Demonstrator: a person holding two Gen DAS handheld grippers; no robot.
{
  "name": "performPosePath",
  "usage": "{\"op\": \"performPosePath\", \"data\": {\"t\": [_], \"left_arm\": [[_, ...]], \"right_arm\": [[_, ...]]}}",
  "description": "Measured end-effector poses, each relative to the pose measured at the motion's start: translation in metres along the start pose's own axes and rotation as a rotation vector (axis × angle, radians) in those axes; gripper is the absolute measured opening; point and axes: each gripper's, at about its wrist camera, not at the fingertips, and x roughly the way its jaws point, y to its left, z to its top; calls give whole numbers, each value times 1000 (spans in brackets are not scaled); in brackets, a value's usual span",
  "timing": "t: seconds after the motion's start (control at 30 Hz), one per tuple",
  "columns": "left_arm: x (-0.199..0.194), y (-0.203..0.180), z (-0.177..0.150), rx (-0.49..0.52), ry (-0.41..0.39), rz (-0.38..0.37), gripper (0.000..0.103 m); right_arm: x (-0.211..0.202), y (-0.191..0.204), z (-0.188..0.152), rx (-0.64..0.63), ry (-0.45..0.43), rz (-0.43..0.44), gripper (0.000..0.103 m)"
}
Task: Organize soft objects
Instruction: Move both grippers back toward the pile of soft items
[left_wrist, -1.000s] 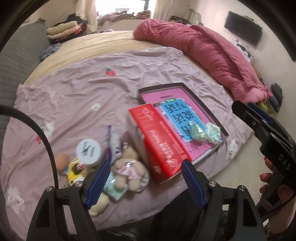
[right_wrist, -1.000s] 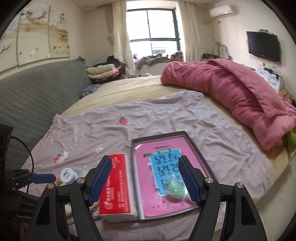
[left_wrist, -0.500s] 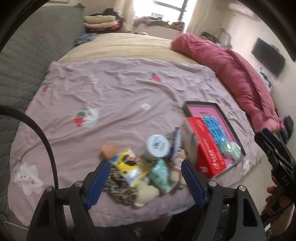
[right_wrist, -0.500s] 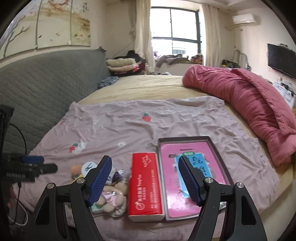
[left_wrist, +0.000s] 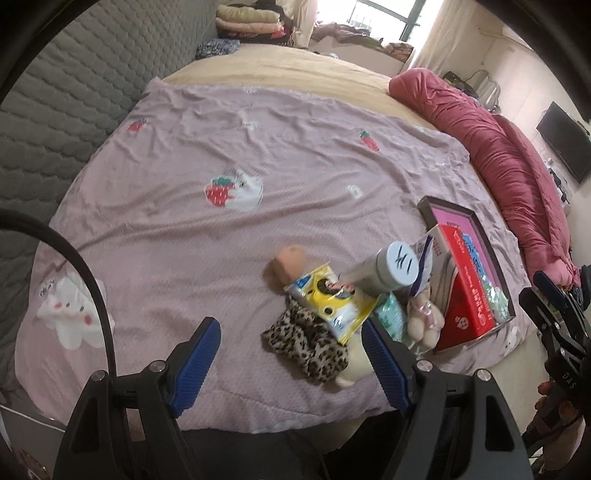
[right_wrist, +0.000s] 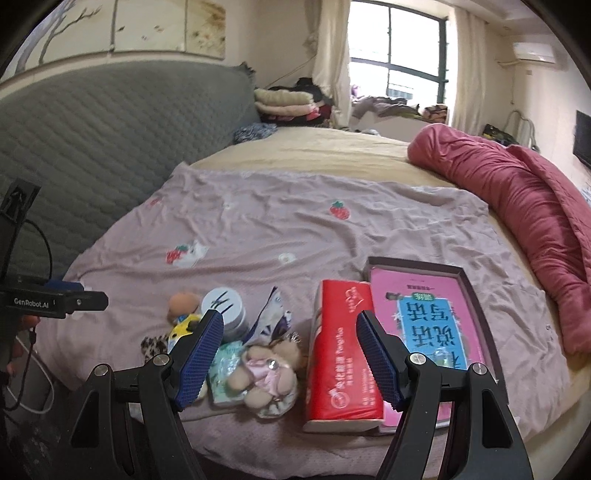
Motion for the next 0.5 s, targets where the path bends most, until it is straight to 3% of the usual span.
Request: {"op": "performPosePath", "data": {"t": [0.5], "left_arm": [[68, -9, -33, 25, 162, -38, 78]], "right_arm": [[32, 13, -38, -74, 115, 33, 76]]}}
